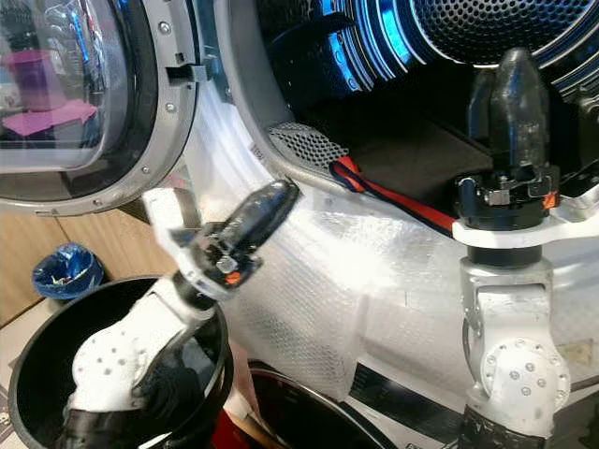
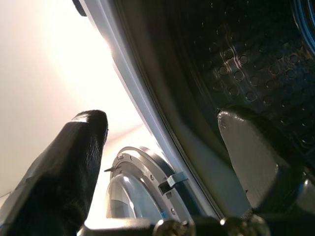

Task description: Clothes washing

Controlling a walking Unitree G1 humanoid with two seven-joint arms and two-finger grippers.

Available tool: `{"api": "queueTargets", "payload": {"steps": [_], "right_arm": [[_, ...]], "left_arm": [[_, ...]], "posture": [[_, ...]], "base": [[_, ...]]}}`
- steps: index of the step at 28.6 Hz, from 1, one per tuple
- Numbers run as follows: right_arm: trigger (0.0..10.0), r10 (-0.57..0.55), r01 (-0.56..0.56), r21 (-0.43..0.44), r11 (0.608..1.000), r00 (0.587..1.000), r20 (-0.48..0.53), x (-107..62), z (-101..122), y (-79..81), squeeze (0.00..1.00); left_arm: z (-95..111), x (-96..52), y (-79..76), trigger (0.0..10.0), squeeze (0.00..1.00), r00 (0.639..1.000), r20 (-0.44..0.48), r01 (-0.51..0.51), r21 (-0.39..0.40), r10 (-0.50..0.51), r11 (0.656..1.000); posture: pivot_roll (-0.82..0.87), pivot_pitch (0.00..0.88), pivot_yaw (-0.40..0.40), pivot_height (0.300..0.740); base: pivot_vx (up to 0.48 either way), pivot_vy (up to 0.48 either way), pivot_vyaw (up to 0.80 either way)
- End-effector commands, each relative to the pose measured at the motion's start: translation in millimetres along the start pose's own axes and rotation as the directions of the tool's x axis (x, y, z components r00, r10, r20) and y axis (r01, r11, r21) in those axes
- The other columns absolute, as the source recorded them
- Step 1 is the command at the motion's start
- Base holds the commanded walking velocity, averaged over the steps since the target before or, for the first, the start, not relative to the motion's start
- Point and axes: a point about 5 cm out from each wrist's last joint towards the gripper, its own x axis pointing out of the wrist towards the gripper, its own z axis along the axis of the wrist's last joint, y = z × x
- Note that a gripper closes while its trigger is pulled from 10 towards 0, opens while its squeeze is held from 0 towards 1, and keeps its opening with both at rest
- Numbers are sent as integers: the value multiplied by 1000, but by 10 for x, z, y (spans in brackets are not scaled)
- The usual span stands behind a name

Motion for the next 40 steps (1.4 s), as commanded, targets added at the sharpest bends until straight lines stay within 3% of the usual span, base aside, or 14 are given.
{"api": "queueTargets", "payload": {"steps": [1,6,7,9,17,26,30,31,32,33,40], "right_arm": [[10000,49,-49,-8,999,999,-3,22,21,107,0],[10000,49,-49,4,999,999,-2,3,-9,129,0],[10000,49,-49,6,999,999,-1,-3,-11,133,0],[10000,46,-46,7,999,999,0,-15,-14,140,0],[10000,36,-36,5,999,999,2,-55,-22,170,0],[10000,27,-27,11,1000,1000,5,-84,-54,201,0],[10000,21,-21,8,1000,1000,10,-89,-58,208,0],[10000,20,-20,9,1000,1000,11,-96,-62,213,0],[10000,19,-20,10,1000,1000,11,-99,-64,215,0],[10000,18,-18,9,1000,1000,9,-103,-69,215,0],[10000,-1,1,17,1000,1000,-26,-150,-135,210,0]], "left_arm": [[-94,130,9,10000,1000,997,-69,45,-34,-47,998],[-124,311,108,10000,973,994,-103,24,-27,-27,999],[-118,344,113,10000,0,995,-95,29,-52,-34,998],[-110,404,100,10000,0,994,-91,59,-87,-67,994],[-95,608,118,10000,0,991,-73,103,-106,-111,989],[-175,943,148,10000,0,997,-44,52,-190,-61,980],[-213,989,149,10000,0,997,-53,47,-200,-59,979],[-231,1004,145,4745,0,997,-58,45,-207,-58,977],[-238,1009,144,1922,0,996,-61,44,-209,-58,977],[-242,1014,142,0,0,996,-64,43,-209,-57,977],[-204,1049,98,0,0,995,-66,62,-189,-76,980]], "posture": [[-33,40,-50,740],[-43,35,-45,740],[-44,35,-44,740],[-52,32,-39,740],[-59,22,-27,740],[-68,24,-14,740],[-74,31,-8,740],[-76,35,-6,740],[-76,35,-6,740],[-75,37,-5,740],[-72,45,-6,740]], "base": [[0,0,0],[0,0,0],[0,0,0],[0,0,0],[0,0,0],[0,0,0],[0,0,0],[0,0,0],[0,0,0],[0,0,0],[0,0,0]]}}
